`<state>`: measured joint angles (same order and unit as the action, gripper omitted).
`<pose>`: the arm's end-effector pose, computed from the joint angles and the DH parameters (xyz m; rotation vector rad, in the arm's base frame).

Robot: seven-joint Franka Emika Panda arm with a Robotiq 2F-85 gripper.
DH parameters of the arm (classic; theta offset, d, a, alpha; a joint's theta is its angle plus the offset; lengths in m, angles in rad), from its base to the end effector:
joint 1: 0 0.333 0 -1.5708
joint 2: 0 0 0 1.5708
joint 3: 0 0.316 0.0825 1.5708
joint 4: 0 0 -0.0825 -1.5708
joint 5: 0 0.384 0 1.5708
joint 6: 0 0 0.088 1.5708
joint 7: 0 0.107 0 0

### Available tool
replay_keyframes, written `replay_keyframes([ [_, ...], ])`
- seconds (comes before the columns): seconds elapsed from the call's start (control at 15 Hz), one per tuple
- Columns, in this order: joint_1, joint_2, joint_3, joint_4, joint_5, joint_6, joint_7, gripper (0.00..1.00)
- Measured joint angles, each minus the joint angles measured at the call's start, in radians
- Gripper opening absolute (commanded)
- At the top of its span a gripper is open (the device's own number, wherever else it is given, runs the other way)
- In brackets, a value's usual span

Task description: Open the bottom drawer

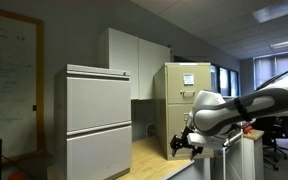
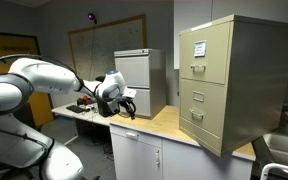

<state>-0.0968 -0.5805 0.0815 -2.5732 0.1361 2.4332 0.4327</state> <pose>0.4053 -0.0037 0.5005 -2.8207 0.7730 -0.6210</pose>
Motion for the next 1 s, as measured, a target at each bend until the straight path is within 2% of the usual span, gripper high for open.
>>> replay_keyframes([
  [0.27,-0.024,0.054,-0.114,0.025,0.025,0.164,-0.071,1.0],
  [0.53,0.0,0.117,-0.247,0.073,0.136,0.276,-0.217,1.0],
  [0.73,0.077,0.153,-0.381,0.116,0.292,0.319,-0.379,1.0],
  [1.0,0.224,0.183,-0.586,0.181,0.521,0.327,-0.605,1.0],
])
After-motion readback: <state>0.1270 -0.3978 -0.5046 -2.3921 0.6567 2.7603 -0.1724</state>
